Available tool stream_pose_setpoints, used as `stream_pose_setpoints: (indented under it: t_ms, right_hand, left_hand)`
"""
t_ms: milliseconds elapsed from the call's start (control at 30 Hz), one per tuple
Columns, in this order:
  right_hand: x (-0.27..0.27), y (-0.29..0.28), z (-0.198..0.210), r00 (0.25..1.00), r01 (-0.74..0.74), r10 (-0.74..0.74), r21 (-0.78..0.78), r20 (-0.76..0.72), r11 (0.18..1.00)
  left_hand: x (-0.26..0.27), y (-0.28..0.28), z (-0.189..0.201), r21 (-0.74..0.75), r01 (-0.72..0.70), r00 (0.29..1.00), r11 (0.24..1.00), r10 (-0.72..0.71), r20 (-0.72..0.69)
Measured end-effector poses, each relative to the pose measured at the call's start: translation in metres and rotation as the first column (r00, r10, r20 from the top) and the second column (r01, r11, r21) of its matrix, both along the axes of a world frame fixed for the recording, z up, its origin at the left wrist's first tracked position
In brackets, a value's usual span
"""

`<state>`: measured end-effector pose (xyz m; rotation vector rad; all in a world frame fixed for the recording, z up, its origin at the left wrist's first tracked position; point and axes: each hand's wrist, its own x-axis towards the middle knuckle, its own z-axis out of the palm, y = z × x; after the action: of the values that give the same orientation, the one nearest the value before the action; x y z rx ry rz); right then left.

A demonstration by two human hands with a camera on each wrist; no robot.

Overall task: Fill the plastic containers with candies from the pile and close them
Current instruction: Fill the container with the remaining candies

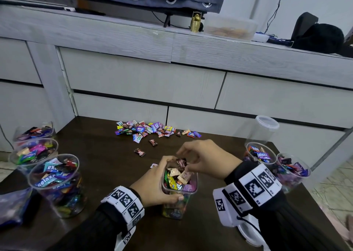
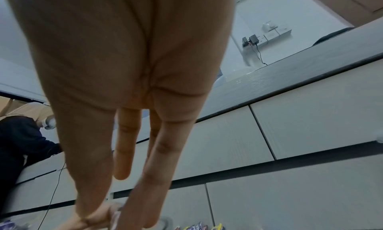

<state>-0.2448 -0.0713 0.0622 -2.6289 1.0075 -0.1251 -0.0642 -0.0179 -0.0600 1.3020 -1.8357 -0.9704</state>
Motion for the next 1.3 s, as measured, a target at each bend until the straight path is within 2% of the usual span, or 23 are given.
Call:
stream_pose_setpoints:
  t_ms: [133, 333, 467, 533, 600, 667, 733, 800, 867, 933, 967, 1100, 1200, 1300]
  right_hand:
    - [0.0, 0.007, -0.006, 0.999, -0.021, 0.02, -0.008, -0.031, 1.0]
    - [0.006, 0.016, -0.019, 0.982, -0.107, 0.106, 0.004, -0.154, 0.994]
    - [0.002, 0.014, -0.017, 0.998, -0.068, 0.067, -0.081, -0.022, 0.994]
    - [0.002, 0.019, -0.024, 1.0, -0.027, 0.027, -0.057, 0.011, 0.998]
    - [0.002, 0.026, -0.034, 0.999, -0.026, 0.026, 0.02, -0.025, 0.999]
    - [0.001, 0.03, -0.044, 0.995, -0.036, 0.035, -0.009, -0.095, 0.999]
    - [-0.002, 0.031, -0.049, 0.991, -0.027, 0.014, -0.099, -0.134, 0.995]
    - [-0.008, 0.028, -0.05, 0.988, -0.001, -0.021, -0.141, -0.156, 0.99]
    - [-0.018, 0.022, -0.05, 0.977, 0.031, -0.067, -0.171, -0.205, 0.985]
    - [-0.03, 0.012, -0.048, 0.958, 0.081, -0.137, -0.22, -0.252, 0.972]
    - [-0.036, 0.005, -0.046, 0.947, 0.11, -0.175, -0.24, -0.269, 0.965]
    - [-0.057, -0.03, -0.041, 0.901, 0.251, -0.319, -0.244, -0.295, 0.937]
    - [-0.063, -0.057, -0.038, 0.867, 0.376, -0.408, -0.162, -0.287, 0.912]
    - [-0.062, -0.079, -0.039, 0.821, 0.416, -0.467, -0.215, -0.329, 0.884]
  left_hand:
    - [-0.001, 0.001, 0.001, -0.009, -0.006, 1.0, 1.0, 0.006, 0.004]
    - [-0.001, 0.001, 0.001, -0.034, -0.011, 1.0, 0.999, 0.011, 0.003]
    - [0.0, 0.0, -0.003, -0.022, -0.007, 1.0, 1.0, 0.007, -0.007]
    - [0.0, -0.002, -0.006, -0.03, -0.02, 0.999, 0.999, 0.019, -0.03]
    - [0.0, -0.004, -0.01, -0.025, -0.015, 0.999, 1.0, 0.014, -0.035]
    - [-0.001, -0.005, -0.014, 0.008, 0.012, 1.0, 1.0, -0.012, -0.016]
    - [-0.001, -0.007, -0.018, 0.049, 0.044, 0.998, 0.998, -0.047, 0.049]
    - [0.002, -0.01, -0.022, 0.071, 0.082, 0.973, 0.994, -0.096, 0.211]
    - [0.007, -0.012, -0.028, 0.078, 0.104, 0.89, 0.991, -0.128, 0.438]
    - [0.012, -0.014, -0.036, 0.078, 0.052, 0.765, 0.996, -0.09, 0.638]
    - [0.013, -0.015, -0.038, 0.075, 0.006, 0.721, 0.997, -0.056, 0.691]
    - [0.009, -0.02, -0.042, 0.112, -0.129, 0.633, 0.985, -0.005, 0.774]
    - [0.005, -0.024, -0.042, 0.14, -0.174, 0.628, 0.975, 0.0, 0.778]
    - [0.003, -0.025, -0.041, 0.157, -0.191, 0.645, 0.969, 0.003, 0.764]
